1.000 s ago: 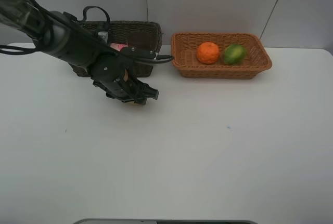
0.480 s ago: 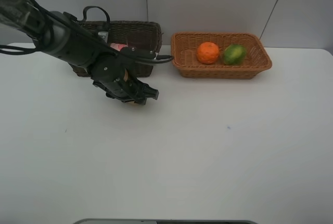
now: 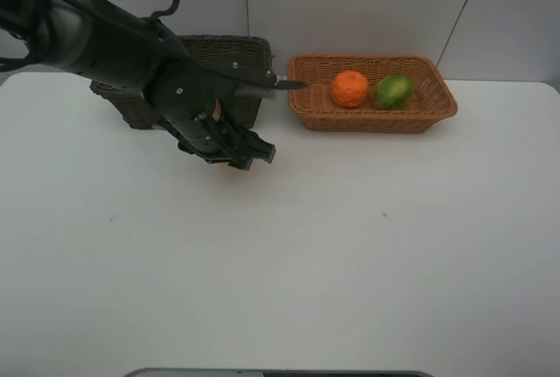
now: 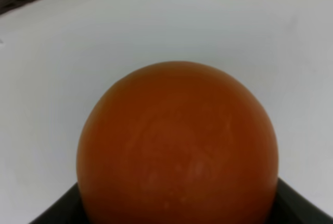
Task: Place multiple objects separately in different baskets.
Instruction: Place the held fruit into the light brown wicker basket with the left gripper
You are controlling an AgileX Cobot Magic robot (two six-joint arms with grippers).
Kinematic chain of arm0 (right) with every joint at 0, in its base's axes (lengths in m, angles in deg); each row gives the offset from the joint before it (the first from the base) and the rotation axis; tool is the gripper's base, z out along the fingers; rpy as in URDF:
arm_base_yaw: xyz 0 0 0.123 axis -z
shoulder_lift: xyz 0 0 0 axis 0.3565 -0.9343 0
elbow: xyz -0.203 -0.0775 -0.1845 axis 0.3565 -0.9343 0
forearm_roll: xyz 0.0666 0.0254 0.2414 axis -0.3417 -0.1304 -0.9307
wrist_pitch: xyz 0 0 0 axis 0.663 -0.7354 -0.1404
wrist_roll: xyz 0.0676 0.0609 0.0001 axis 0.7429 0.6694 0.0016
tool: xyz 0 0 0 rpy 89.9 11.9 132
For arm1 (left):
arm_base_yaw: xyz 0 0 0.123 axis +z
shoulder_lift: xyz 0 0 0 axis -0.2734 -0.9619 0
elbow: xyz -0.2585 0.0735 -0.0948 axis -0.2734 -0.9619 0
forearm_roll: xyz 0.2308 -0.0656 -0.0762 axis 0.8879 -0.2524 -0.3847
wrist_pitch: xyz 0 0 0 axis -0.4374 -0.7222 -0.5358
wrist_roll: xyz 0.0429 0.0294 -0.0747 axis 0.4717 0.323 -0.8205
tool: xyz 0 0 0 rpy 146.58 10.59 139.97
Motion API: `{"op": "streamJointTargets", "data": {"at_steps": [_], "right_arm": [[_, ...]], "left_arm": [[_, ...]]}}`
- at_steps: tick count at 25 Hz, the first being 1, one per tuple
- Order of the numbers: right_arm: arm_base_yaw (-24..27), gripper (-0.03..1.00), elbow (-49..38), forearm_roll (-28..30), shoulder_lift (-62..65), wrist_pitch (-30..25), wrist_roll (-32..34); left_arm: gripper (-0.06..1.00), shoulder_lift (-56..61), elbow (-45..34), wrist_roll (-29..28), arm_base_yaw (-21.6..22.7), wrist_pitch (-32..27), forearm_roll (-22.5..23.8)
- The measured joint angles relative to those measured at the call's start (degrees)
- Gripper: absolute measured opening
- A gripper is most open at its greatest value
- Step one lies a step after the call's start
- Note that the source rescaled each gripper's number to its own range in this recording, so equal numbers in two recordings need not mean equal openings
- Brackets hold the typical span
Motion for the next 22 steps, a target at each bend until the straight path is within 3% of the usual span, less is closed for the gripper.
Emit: {"op": "streamJointTargets", "data": {"at_steps": [6, 10, 15, 22], "right_arm": [[0.0, 0.75, 0.0, 0.0, 0.0, 0.0, 0.0], [0.0, 0.75, 0.0, 0.0, 0.0, 0.0, 0.0], [0.0, 0.75, 0.0, -0.1, 0.0, 0.0, 0.0], [0.0, 0.75, 0.0, -0.1, 0.0, 0.0, 0.0]], "left_arm": [[0.69, 0.0, 8.2, 18.2, -2.4, -9.2, -7.7], [0.69, -1.9, 16.4, 26.3, -2.6, -13.7, -12.4], [0.69, -7.7, 29.7, 31.4, -2.6, -18.8, -15.6], [0.69, -17.9, 48.0, 32.6, -2.6, -21.6, -17.2]]}}
